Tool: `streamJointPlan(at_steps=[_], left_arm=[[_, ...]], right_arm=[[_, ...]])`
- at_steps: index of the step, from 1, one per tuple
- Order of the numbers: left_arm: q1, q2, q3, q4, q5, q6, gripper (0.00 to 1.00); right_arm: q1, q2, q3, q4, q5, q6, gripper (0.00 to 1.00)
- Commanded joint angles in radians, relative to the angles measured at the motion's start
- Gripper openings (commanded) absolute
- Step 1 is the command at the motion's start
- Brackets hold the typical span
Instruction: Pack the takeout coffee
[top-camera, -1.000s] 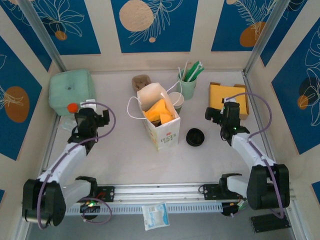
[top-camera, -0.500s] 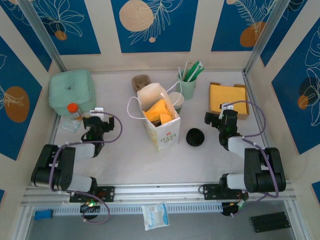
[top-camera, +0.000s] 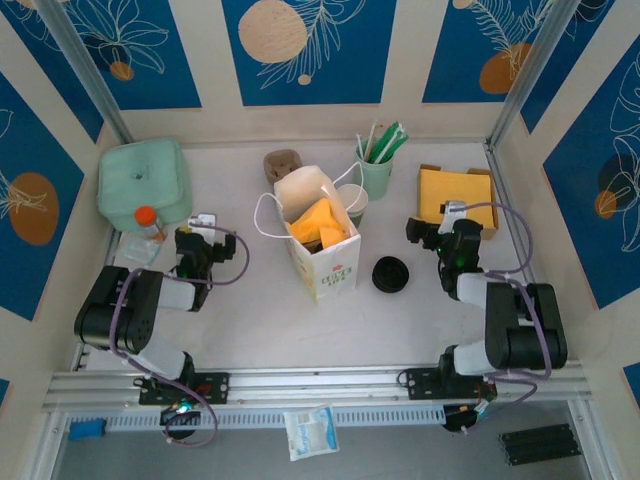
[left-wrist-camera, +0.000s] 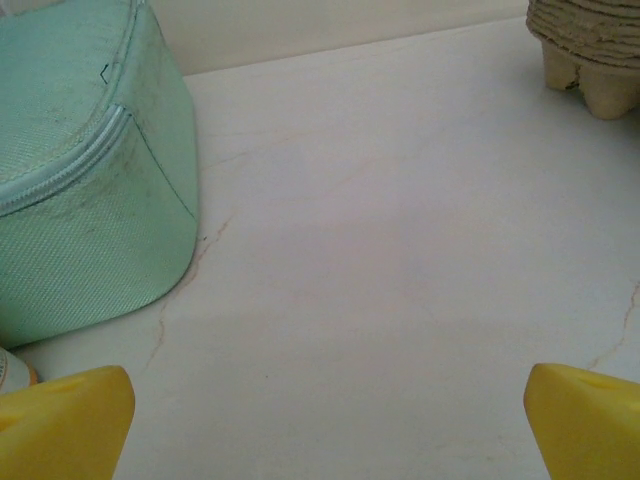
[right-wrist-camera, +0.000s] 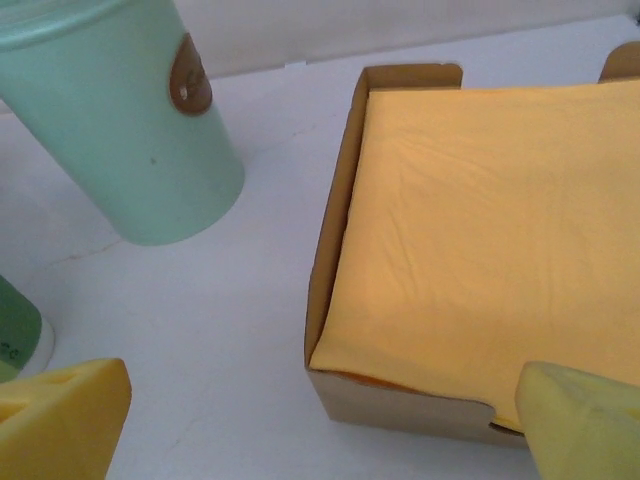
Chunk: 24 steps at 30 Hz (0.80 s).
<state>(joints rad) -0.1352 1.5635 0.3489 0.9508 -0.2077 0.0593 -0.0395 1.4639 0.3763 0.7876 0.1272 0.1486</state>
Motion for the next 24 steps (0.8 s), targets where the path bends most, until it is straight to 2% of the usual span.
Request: streamJointPlan(at_steps=[1,2,3,5,15,24], left_arm=[[0.017,0.006,0.009,0.031,0.033,0.006,0.99],[0.023,0.007,0.014,0.022,0.044,0.002,0.99],[0.031,0.009,0.022,0.008,0.059,-0.005,0.99],[0.065,0.009,0.039,-0.031,0.118,-0.028,0.99],[0.066,0.011,0.044,-0.034,0.117,-0.029,0.99],[0.066,0.007,0.035,-0.021,0.116,-0.027,0.99]], right_arm=[[0.037,0.049,-0.003,0.09,-0.004,-0.026,0.99],[0.041,0.055,0.03,0.025,-0.019,-0.039,0.99],[0.042,0.076,0.03,0.07,-0.026,-0.04,0.99],[0.043,0.061,0.042,0.012,-0.026,-0.046,0.99],[0.058,0.06,0.032,0.037,0.006,-0.053,0.99],[0.043,0.059,0.039,0.021,-0.025,-0.046,0.99]])
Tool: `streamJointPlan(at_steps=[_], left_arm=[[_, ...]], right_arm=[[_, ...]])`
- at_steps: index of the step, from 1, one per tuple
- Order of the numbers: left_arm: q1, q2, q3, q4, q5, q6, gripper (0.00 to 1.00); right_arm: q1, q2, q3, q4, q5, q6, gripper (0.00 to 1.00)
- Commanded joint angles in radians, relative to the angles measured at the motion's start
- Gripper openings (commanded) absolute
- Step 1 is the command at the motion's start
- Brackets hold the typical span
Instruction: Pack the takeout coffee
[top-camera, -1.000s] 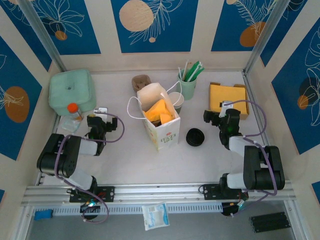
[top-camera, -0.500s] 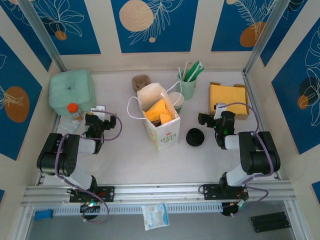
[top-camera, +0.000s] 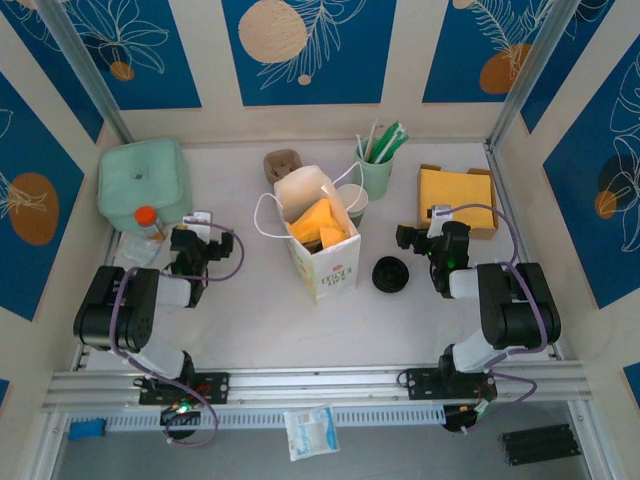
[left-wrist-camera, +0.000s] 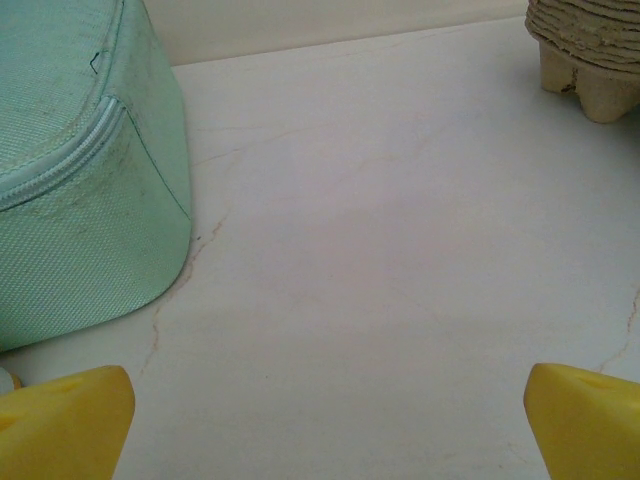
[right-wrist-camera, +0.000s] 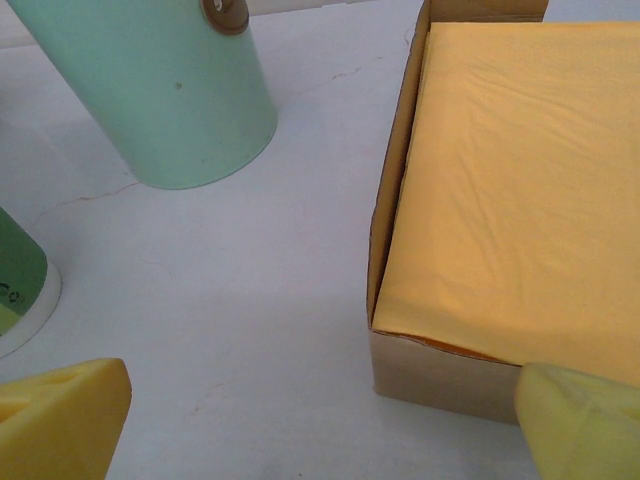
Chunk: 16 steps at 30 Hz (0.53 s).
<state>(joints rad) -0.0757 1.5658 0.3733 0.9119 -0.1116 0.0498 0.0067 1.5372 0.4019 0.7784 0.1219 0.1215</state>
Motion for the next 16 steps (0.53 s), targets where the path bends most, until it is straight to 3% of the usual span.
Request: streamJointPlan(at_steps=[1,16], left_arm=[[0.007,0.005,0.008,0.02,0.018,-0.018,0.99],[0.004,-0.001,-0.004,0.039,0.018,-0.015,0.99]], right_arm=[[-0.003,-0.014,0.013,0.029,-0.02,-0.019,0.99],[-0.003,-0.015,0.013,0.03,-0.018,-0.02,0.99]])
